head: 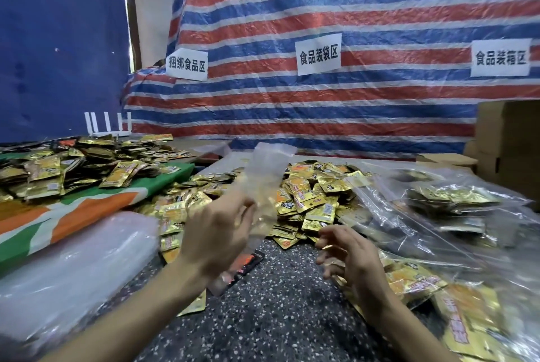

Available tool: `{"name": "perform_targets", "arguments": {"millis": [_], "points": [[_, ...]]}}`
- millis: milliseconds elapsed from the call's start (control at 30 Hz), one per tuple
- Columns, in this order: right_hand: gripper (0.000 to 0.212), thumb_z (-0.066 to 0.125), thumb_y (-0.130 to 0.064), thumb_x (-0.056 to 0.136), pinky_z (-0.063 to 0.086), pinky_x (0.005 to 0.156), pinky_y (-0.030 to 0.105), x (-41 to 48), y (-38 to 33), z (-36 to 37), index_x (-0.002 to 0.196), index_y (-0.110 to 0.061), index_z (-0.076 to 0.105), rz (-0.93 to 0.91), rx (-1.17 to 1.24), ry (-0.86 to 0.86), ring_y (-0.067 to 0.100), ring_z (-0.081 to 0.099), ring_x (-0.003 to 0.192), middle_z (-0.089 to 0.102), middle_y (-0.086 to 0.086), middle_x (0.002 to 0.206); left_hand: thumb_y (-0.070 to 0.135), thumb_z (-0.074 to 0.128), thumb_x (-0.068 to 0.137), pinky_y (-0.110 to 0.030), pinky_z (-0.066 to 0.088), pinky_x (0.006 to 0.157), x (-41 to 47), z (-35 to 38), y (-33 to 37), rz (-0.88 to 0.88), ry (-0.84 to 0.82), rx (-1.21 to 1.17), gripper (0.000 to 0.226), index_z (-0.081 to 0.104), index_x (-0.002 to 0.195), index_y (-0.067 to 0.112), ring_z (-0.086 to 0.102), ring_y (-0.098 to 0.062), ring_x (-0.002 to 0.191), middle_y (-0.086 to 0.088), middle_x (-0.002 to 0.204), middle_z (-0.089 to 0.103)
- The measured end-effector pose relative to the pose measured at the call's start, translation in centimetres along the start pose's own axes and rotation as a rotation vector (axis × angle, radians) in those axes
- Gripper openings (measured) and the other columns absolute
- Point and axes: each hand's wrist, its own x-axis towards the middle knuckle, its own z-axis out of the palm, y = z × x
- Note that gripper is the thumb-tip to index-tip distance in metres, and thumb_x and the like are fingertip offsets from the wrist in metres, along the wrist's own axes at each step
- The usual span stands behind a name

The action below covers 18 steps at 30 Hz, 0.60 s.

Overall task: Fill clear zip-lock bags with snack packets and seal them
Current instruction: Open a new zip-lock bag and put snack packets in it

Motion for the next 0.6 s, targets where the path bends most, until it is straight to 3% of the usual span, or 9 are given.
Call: {"name": "perform_targets", "arguments": {"millis": [100, 233, 333, 400, 467, 533, 600], "points": [[0.074, 0.066, -0.065, 0.071, 0.050, 0.052, 0.032, 0.1, -0.1, -0.1, 0.108, -0.002, 0.064, 0.000, 0.002, 0.055, 0.025, 0.065, 0.072, 0.071, 0.010, 0.088, 0.019, 0.062, 0.091, -0.033, 0.054, 0.055, 0.1, 3.8, 3.0, 0.156, -0.006, -0.091, 0.010, 0.070, 0.092, 0.014, 0.067, -0.017, 0.067, 0.001, 0.085, 0.072], [0.079, 0.049, -0.080, 0.074, 0.054, 0.070, 0.043, 0.3, -0.3, -0.5, 0.108, -0.012, 0.071, -0.069, -0.055, 0.140, 0.027, 0.071, 0.091, 0.075, 0.011, 0.101, 0.015, 0.063, 0.091, -0.035, 0.054, 0.064, -1.2, 8.1, 4.7, 0.316, -0.025, -0.166, 0.008, 0.069, 0.093, 0.012, 0.066, -0.020, 0.077, -0.001, 0.090, 0.071], [0.088, 0.047, -0.087, 0.067, 0.054, 0.087, 0.055, 0.6, -0.6, -1.1, 0.116, -0.018, 0.070, -0.012, -0.074, 0.279, 0.034, 0.069, 0.101, 0.074, 0.013, 0.109, 0.012, 0.068, 0.088, -0.034, 0.055, 0.067, -3.3, 10.3, 4.4, 0.374, -0.105, -0.237, 0.004, 0.070, 0.091, 0.011, 0.065, -0.018, 0.078, -0.001, 0.091, 0.071], [0.082, 0.054, -0.080, 0.070, 0.051, 0.093, 0.058, 0.7, -1.0, -1.7, 0.119, -0.017, 0.069, -0.009, -0.052, 0.331, 0.033, 0.066, 0.107, 0.071, 0.012, 0.118, 0.014, 0.071, 0.084, -0.032, 0.054, 0.067, -4.1, 11.0, 4.1, 0.439, -0.195, -0.226, 0.007, 0.069, 0.090, 0.014, 0.064, -0.015, 0.076, 0.002, 0.089, 0.070], [0.062, 0.064, -0.064, 0.074, 0.053, 0.084, 0.046, 0.8, -1.4, -2.1, 0.101, -0.009, 0.074, -0.014, -0.090, 0.326, 0.027, 0.067, 0.092, 0.073, 0.009, 0.100, 0.015, 0.072, 0.080, -0.029, 0.051, 0.064, -4.6, 11.1, 3.9, 0.493, -0.249, -0.200, 0.010, 0.067, 0.089, 0.016, 0.061, -0.014, 0.074, 0.004, 0.088, 0.068], [0.048, 0.071, -0.036, 0.076, 0.042, 0.069, 0.039, 1.0, -1.4, -2.4, 0.085, 0.010, 0.068, -0.014, -0.140, 0.292, 0.024, 0.054, 0.072, 0.062, 0.012, 0.077, 0.018, 0.070, 0.079, -0.028, 0.049, 0.061, -4.9, 10.8, 4.0, 0.524, -0.292, -0.182, 0.008, 0.066, 0.086, 0.017, 0.059, -0.013, 0.071, 0.005, 0.086, 0.067], [0.033, 0.070, -0.020, 0.071, 0.032, 0.063, 0.037, 1.1, -1.1, -2.7, 0.067, 0.012, 0.062, 0.016, -0.178, 0.261, 0.023, 0.042, 0.066, 0.051, 0.009, 0.066, 0.019, 0.067, 0.078, -0.026, 0.045, 0.060, -5.2, 10.5, 4.2, 0.499, -0.341, -0.188, 0.005, 0.064, 0.082, 0.018, 0.057, -0.013, 0.069, 0.006, 0.082, 0.065]]}}
